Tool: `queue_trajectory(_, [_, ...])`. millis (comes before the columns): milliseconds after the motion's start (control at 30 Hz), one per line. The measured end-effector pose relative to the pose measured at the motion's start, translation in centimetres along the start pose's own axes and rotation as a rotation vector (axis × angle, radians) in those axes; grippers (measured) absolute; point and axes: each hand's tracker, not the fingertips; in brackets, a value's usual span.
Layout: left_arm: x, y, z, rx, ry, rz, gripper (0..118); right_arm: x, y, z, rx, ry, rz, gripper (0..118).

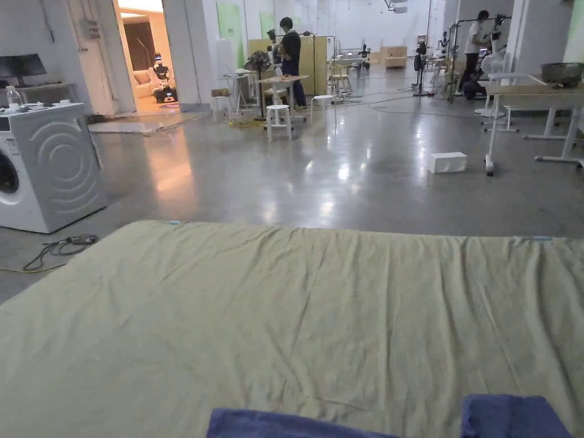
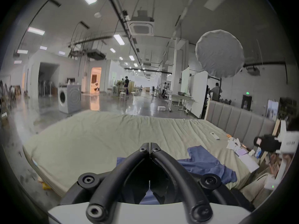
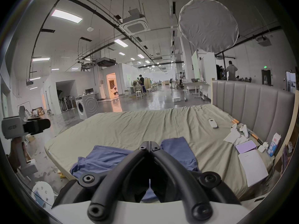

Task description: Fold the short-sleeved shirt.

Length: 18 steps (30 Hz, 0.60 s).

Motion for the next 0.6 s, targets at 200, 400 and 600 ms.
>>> queue_trajectory(200, [-5.3,-2.3,-10.7,-0.207,-0.018,0.131,62,1.0,-2.0,-2.0,-0.113,0.019,-0.010,0])
queue_trajectory(400, [-8.7,-8.0,-24.2,-0.436,0.044,0.097,72,1.7,-4.1,-4.0,-0.239,0.047,-0.063,0])
queue_trajectory(600, [-11.8,-11.9,-33.0,-0.604,0.163,0.049,72,1.8,-5.4,-6.0,-0.315,0.039,-0.115,0])
